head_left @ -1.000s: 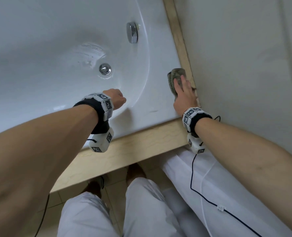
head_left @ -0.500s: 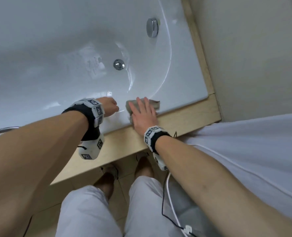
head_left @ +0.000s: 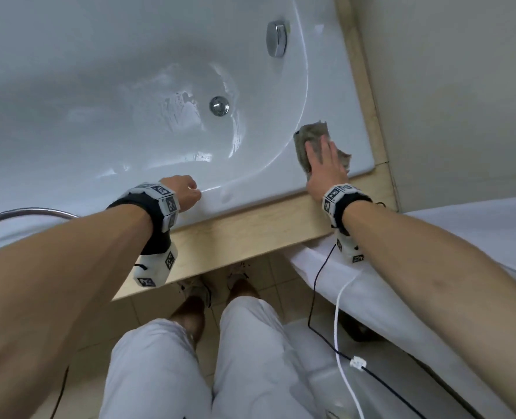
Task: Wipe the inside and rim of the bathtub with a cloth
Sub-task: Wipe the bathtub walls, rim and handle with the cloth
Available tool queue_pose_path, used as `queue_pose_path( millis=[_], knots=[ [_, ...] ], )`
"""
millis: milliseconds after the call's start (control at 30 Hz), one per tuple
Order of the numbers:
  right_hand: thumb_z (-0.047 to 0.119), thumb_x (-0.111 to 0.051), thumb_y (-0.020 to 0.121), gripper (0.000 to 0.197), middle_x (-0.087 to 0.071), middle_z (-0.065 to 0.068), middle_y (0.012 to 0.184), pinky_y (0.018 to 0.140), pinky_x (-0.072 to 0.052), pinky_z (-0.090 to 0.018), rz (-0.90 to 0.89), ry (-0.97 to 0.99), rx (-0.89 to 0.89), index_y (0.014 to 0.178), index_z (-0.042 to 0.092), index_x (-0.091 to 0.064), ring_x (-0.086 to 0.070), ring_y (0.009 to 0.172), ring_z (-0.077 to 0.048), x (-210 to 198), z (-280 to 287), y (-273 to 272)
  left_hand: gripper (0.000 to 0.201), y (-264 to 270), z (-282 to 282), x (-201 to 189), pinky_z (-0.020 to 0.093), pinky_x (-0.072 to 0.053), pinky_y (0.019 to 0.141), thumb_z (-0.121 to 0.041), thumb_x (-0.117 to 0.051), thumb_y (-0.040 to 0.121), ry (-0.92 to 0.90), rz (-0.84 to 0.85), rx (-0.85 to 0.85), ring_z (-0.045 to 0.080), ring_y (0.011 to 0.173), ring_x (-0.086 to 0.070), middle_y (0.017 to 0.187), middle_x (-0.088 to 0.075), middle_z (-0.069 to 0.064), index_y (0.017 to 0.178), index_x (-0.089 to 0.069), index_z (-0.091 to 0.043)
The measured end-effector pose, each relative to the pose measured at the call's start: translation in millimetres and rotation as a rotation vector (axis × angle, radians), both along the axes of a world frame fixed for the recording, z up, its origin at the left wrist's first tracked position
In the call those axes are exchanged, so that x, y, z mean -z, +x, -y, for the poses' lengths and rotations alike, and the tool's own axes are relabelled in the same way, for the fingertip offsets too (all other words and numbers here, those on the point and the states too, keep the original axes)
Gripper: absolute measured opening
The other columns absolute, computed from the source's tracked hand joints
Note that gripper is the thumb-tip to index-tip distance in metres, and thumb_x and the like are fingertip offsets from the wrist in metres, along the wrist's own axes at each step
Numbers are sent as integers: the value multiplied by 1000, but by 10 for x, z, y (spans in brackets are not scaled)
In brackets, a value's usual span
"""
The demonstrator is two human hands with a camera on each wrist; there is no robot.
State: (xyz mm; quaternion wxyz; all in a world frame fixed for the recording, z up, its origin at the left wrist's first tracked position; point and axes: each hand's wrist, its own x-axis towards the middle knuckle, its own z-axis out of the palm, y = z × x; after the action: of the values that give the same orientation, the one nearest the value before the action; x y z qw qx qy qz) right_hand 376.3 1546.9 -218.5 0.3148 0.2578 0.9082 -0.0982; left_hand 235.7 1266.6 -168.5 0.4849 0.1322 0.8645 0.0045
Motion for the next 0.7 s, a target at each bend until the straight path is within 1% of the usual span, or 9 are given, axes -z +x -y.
queue_pose_path(
  millis=[100, 167, 233, 300, 367, 400, 533, 633, 700],
  knots=[
    [15, -49, 91, 86, 19, -7, 162, 122, -9, -49, 27, 14, 33, 155, 28, 7, 13, 150, -28, -54, -101, 153, 40, 1, -108, -57, 31, -39, 98, -30, -47, 96, 10, 8, -48, 30, 123, -51, 138, -53, 7, 135, -53, -21],
    [18, -46, 93, 82, 19, -8, 162, 122, -7, -49, 32, 8, 23, 155, 26, 8, 12, 150, -29, -53, 2, 225, 41, -2, -151, -75, 32, -40, 98, -30, -48, 95, 31, 12, -84, 29, 122, -52, 138, -53, 7, 135, -51, -23],
    [29, -40, 98, 76, 20, -10, 161, 122, -6, -49, 22, 21, -38, 155, 24, 11, 13, 150, -31, -29, 220, 313, 43, 13, -159, -87, 33, -40, 96, -31, -50, 94, 36, 23, -102, 28, 119, -54, 135, -56, 6, 137, -49, -26],
    [44, -35, 99, 76, 20, -11, 161, 120, -3, -50, -8, 22, -110, 155, 23, 11, 14, 149, -32, 9, 463, 382, 47, 17, -121, -79, 31, -41, 92, -29, -54, 92, 34, 41, -127, 28, 117, -55, 130, -60, 5, 138, -46, -26],
    [51, -32, 99, 74, 19, -10, 162, 120, -2, -48, -38, 30, -192, 155, 25, 9, 12, 150, -32, 50, 678, 381, 51, 0, -30, -54, 28, -41, 87, -25, -58, 90, 32, 66, -159, 28, 115, -56, 130, -59, 6, 140, -45, -26],
    [50, -29, 100, 71, 19, -8, 162, 120, -2, -48, -51, 26, -241, 155, 26, 9, 12, 150, -31, 65, 776, 351, 51, -17, 34, -43, 28, -40, 86, -25, -59, 90, 32, 69, -172, 28, 116, -55, 131, -58, 6, 139, -45, -26],
    [46, -19, 103, 61, 18, -3, 162, 120, -8, -47, -48, -33, -439, 154, 30, 11, 12, 150, -28, 65, 1104, 106, 43, -118, 379, -9, 30, -38, 96, -27, -52, 93, 45, 20, -226, 28, 125, -50, 137, -54, 6, 136, -50, -26],
    [45, -18, 104, 59, 13, -1, 164, 119, -13, -46, -15, -38, -511, 154, 31, 9, 8, 151, -28, 64, 1285, -76, 41, -156, 686, 13, 28, -36, 89, -27, -51, 93, 70, -12, -270, 28, 125, -49, 140, -51, 5, 134, -52, -26],
    [46, -18, 104, 59, 9, 1, 164, 119, -16, -46, 13, -35, -539, 154, 32, 9, 5, 151, -27, 68, 1410, -175, 41, -177, 925, 33, 28, -37, 88, -27, -51, 93, 82, -25, -298, 28, 124, -50, 139, -51, 5, 133, -53, -26]
  ],
)
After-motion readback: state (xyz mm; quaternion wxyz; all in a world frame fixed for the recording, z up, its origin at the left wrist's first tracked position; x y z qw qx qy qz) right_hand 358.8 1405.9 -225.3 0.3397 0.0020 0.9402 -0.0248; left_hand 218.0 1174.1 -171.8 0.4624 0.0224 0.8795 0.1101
